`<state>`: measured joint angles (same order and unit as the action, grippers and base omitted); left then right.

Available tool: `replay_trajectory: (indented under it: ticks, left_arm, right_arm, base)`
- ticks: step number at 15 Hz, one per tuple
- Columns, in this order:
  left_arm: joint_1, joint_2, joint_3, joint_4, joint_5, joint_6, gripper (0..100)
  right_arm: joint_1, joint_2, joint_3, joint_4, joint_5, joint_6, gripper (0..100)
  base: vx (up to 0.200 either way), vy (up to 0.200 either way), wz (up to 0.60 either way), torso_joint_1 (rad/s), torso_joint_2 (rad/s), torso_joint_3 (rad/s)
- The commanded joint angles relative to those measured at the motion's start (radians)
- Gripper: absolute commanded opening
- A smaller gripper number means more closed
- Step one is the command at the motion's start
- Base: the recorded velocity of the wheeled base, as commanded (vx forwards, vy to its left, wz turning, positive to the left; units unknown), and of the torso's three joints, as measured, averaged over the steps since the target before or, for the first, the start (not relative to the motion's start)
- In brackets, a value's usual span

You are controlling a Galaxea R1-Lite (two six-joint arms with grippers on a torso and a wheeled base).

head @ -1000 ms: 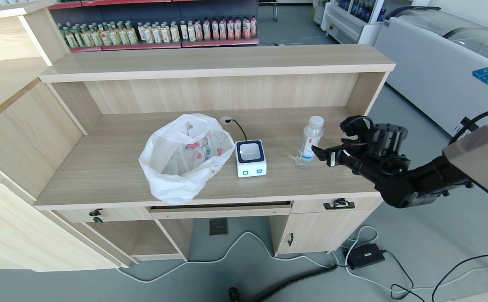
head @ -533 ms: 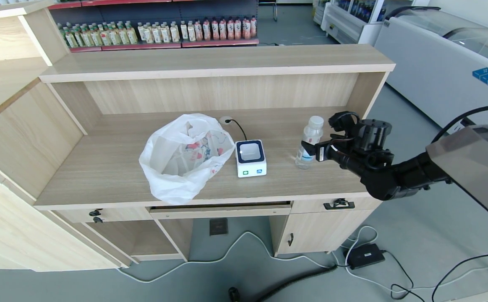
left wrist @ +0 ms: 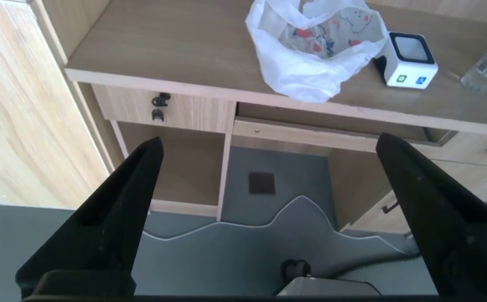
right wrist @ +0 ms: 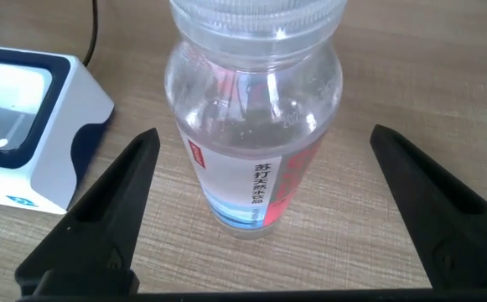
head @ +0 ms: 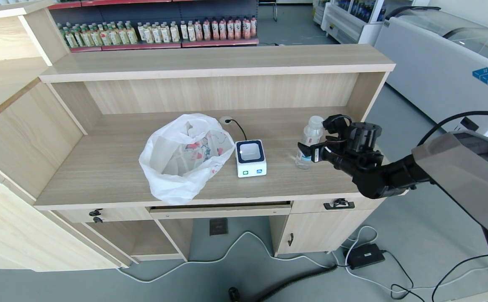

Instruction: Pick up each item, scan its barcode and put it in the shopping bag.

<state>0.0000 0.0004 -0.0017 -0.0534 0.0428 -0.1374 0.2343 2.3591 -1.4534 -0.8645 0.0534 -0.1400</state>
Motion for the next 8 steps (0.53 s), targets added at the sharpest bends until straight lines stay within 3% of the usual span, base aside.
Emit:
replay_trajectory:
  ticks: [1, 8]
  left_arm:
    - [0.000, 0.000, 0.000, 0.000, 0.000, -0.001, 100]
    - [0.000, 0.000, 0.000, 0.000, 0.000, -0.001, 100]
  right_arm:
    - [0.000, 0.028, -0.039, 0.012, 0.002, 0.000, 100]
    - [0.011, 0.072, -0.143, 0.064, 0.003, 0.017, 100]
  base:
    - [0.000, 0.000, 0.00, 0.000, 0.00, 0.000]
    - [0.000, 0.000, 0.00, 0.000, 0.00, 0.000]
